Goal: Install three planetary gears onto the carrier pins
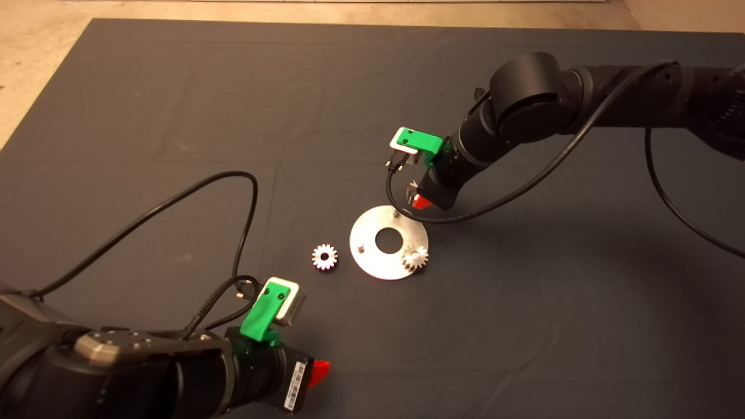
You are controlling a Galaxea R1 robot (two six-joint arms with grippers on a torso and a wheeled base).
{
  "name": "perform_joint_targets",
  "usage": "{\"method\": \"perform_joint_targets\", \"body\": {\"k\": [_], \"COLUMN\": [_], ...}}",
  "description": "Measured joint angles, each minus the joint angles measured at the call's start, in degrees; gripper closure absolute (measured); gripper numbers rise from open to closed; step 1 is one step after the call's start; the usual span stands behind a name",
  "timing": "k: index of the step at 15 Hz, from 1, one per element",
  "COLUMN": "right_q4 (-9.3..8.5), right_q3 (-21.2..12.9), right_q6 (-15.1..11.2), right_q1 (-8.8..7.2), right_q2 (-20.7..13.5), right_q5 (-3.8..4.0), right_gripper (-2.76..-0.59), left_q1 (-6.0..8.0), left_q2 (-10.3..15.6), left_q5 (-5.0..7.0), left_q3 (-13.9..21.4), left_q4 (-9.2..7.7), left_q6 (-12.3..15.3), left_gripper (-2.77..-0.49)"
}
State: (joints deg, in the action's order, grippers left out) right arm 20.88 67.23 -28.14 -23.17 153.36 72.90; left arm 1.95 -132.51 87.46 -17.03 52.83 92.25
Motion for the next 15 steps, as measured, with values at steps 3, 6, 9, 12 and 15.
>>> {"method": "perform_joint_targets", "body": {"k": [3,6,9,12,15], "right_q4": [-0.2,-0.4,-0.4,-0.41,-0.44], "right_q3": [-0.01,-0.32,-0.87,-1.0,-1.02], "right_q6": [-0.02,-0.02,-0.02,-0.02,-0.02], "right_q1": [0.02,0.05,0.22,0.63,0.63], "right_q2": [-0.33,-0.3,-0.13,0.33,0.56], "right_q5": [0.42,0.15,0.1,-1.32,-1.79], "right_gripper": [-1.02,-1.02,-1.02,-1.02,-1.02], "left_q1": [0.0,0.96,0.94,0.94,0.94], "left_q2": [-0.01,0.01,0.04,0.04,0.04], "left_q5": [0.0,0.02,0.02,0.02,0.02], "left_q3": [0.0,0.0,0.0,0.0,0.0], "left_q4": [-0.02,-0.4,-0.8,-0.82,-0.83], "left_q6": [0.0,0.01,0.01,0.01,0.01], "left_gripper": [-1.75,-1.75,-1.75,-1.75,-1.75]}}
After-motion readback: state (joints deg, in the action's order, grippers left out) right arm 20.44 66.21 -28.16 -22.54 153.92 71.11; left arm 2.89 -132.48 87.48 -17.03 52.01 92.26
